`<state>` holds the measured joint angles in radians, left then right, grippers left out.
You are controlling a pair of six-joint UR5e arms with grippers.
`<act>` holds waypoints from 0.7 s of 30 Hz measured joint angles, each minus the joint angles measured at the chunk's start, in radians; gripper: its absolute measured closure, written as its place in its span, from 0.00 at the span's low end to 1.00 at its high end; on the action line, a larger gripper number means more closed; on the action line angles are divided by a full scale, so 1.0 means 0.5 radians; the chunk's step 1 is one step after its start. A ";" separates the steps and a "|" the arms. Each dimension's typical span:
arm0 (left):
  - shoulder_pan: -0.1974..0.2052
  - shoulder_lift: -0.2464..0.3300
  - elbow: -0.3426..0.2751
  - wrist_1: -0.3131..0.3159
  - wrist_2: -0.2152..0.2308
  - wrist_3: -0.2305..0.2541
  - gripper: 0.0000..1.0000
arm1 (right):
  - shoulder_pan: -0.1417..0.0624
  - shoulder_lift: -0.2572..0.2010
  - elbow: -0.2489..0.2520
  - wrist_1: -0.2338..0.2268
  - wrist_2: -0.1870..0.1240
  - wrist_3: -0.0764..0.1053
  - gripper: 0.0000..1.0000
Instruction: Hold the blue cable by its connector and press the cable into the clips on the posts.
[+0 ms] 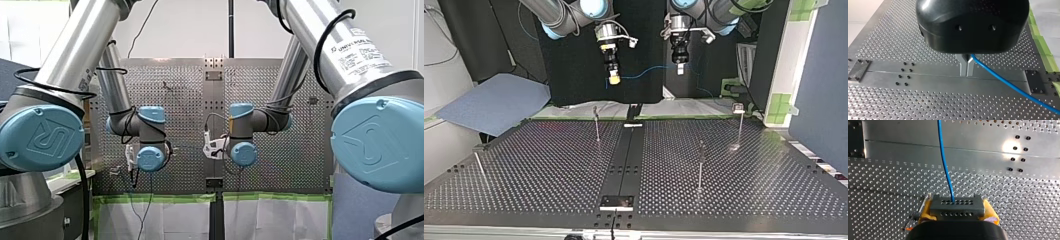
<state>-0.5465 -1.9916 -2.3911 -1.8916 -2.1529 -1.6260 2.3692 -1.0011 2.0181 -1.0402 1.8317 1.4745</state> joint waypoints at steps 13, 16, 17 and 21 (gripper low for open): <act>0.000 0.000 0.000 0.000 0.000 0.000 1.00 | 0.000 0.000 0.000 0.000 0.000 0.000 1.00; 0.000 0.001 -0.001 0.000 0.000 0.001 1.00 | 0.000 0.000 0.000 0.000 0.000 0.000 1.00; 0.001 0.000 -0.001 -0.001 -0.001 0.003 1.00 | 0.000 0.000 0.000 -0.001 0.000 0.000 1.00; 0.024 -0.041 -0.002 -0.045 -0.005 0.029 1.00 | 0.000 0.000 0.000 -0.002 0.000 0.000 1.00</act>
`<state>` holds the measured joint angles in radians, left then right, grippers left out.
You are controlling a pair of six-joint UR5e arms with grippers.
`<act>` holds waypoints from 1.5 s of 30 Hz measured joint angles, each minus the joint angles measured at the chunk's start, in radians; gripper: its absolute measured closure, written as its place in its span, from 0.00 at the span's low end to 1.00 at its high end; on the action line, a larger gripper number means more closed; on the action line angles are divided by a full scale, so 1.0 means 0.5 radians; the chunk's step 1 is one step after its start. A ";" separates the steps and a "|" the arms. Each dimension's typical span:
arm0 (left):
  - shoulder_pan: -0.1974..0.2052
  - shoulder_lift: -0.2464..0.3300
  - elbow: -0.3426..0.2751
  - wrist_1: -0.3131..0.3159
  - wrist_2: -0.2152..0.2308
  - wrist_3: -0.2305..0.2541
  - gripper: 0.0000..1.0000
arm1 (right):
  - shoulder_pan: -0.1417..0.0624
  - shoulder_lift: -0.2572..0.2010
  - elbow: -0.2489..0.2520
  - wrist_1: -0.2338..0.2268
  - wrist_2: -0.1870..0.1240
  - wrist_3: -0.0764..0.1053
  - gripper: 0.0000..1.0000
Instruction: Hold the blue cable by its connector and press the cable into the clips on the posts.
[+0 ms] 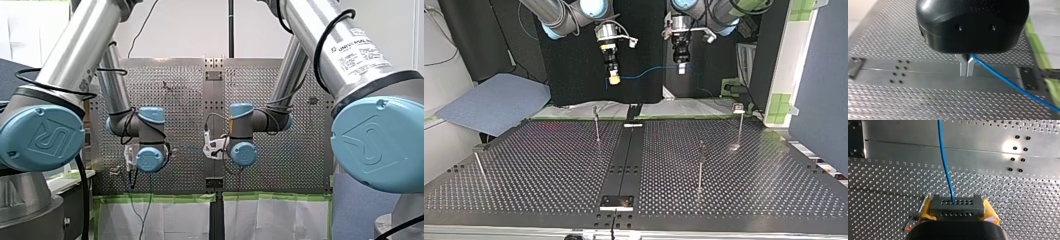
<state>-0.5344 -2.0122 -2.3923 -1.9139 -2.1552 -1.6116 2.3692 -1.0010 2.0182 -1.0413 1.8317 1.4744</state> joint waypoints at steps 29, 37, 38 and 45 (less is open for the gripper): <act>0.009 -0.174 -0.001 -0.087 -0.001 0.011 1.00 | 0.064 0.130 -0.061 0.135 0.130 -0.024 1.00; 0.010 -0.173 -0.001 -0.087 -0.001 0.011 1.00 | 0.067 0.191 -0.064 0.254 0.229 -0.025 1.00; 0.009 -0.173 -0.001 -0.087 -0.001 0.011 1.00 | 0.067 0.192 -0.064 0.258 0.232 -0.025 1.00; 0.010 -0.174 -0.001 -0.087 -0.001 0.011 1.00 | 0.067 0.193 -0.065 0.266 0.236 -0.025 1.00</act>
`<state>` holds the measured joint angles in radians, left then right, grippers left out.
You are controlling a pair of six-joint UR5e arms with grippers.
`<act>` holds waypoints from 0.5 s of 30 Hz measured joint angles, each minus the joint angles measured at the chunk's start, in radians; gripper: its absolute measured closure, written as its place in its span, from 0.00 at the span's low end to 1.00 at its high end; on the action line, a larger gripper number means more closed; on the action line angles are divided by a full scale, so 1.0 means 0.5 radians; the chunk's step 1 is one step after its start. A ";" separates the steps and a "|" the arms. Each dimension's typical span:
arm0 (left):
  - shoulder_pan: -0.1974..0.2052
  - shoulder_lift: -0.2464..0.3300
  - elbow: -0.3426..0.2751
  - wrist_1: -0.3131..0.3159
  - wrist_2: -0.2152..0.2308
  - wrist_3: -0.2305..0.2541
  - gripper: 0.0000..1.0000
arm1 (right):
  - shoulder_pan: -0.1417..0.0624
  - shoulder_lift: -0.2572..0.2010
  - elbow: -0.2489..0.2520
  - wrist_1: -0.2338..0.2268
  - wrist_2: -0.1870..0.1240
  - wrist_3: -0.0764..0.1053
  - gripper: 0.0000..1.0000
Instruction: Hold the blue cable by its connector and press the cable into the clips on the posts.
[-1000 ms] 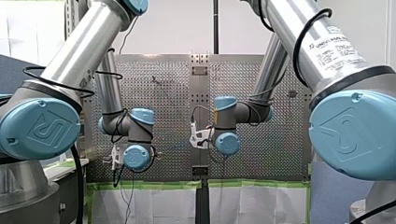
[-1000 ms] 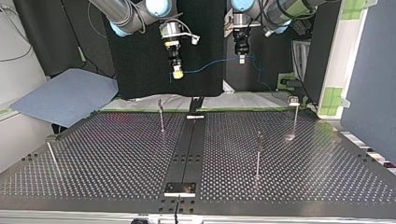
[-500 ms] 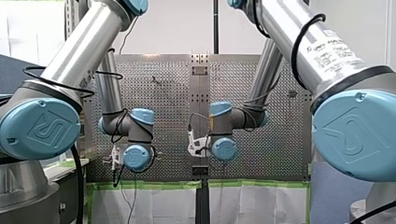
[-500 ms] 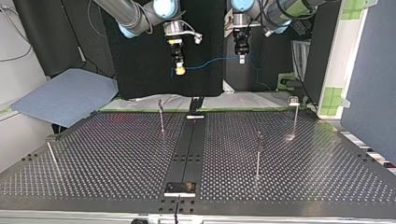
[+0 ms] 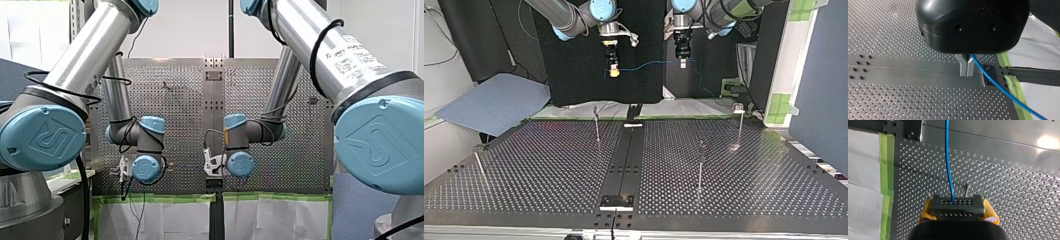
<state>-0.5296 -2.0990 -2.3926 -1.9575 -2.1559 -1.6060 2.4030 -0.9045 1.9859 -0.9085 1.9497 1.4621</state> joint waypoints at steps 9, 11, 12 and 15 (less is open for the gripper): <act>0.090 0.049 -0.005 -0.103 0.102 0.091 1.00 | 0.012 -0.041 -0.013 0.008 0.024 0.078 1.00; 0.107 0.079 -0.006 -0.133 0.129 0.091 1.00 | 0.017 -0.075 -0.014 0.001 0.001 0.113 1.00; 0.117 0.100 -0.006 -0.156 0.140 0.082 1.00 | 0.017 -0.090 -0.014 -0.005 -0.011 0.129 1.00; 0.137 0.156 -0.006 -0.211 0.144 0.070 1.00 | 0.010 -0.146 -0.020 -0.023 -0.063 0.183 1.00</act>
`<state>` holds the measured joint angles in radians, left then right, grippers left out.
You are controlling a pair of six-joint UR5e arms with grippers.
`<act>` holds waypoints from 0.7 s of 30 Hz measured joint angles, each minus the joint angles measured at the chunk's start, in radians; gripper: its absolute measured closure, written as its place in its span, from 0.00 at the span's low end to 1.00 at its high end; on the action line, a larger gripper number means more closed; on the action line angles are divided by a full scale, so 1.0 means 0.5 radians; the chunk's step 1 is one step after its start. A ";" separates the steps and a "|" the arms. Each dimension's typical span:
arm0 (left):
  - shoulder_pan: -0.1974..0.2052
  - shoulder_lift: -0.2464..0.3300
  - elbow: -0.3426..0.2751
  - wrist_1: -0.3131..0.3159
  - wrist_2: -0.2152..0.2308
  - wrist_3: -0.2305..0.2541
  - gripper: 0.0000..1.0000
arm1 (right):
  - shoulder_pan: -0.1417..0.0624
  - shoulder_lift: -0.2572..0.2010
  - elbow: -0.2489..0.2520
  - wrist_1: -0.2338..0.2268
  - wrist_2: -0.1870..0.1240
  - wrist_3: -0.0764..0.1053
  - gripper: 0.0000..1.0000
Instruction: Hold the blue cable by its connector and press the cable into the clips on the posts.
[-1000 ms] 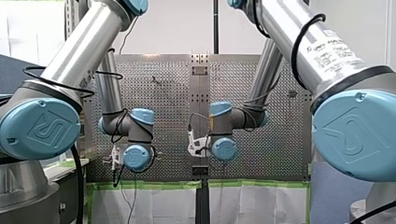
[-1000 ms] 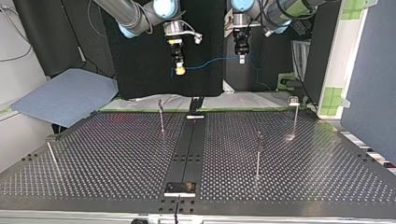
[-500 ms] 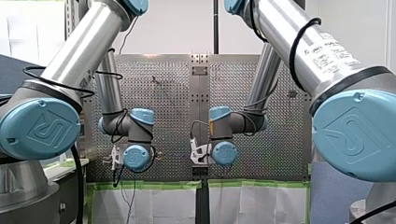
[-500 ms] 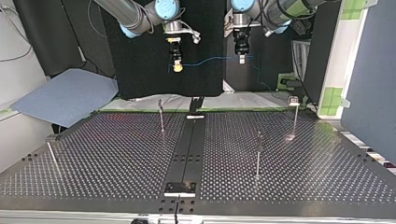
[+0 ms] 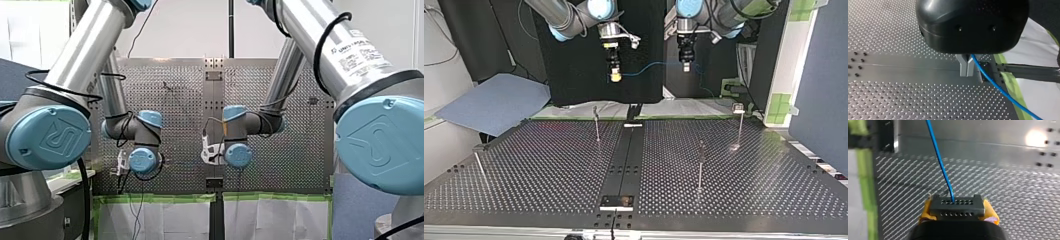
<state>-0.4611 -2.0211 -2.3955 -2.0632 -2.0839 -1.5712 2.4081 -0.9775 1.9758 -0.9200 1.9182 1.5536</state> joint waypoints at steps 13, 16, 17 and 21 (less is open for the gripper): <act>0.078 0.259 0.008 -0.259 -0.019 -0.057 1.00 | -0.008 -0.251 -0.133 0.128 -0.171 0.042 1.00; 0.106 0.320 0.031 -0.321 -0.019 -0.061 1.00 | -0.010 -0.268 -0.163 0.155 -0.185 0.043 1.00; 0.114 0.338 0.040 -0.340 -0.019 -0.063 1.00 | -0.010 -0.270 -0.170 0.161 -0.189 0.044 1.00; 0.149 0.424 0.087 -0.424 -0.019 -0.069 1.00 | -0.013 -0.273 -0.201 0.181 -0.213 0.046 1.00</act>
<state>-0.3865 -1.8089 -2.3517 -2.2754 -2.0932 -1.6055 2.4018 -1.1142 1.8754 -0.8293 1.8115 1.5768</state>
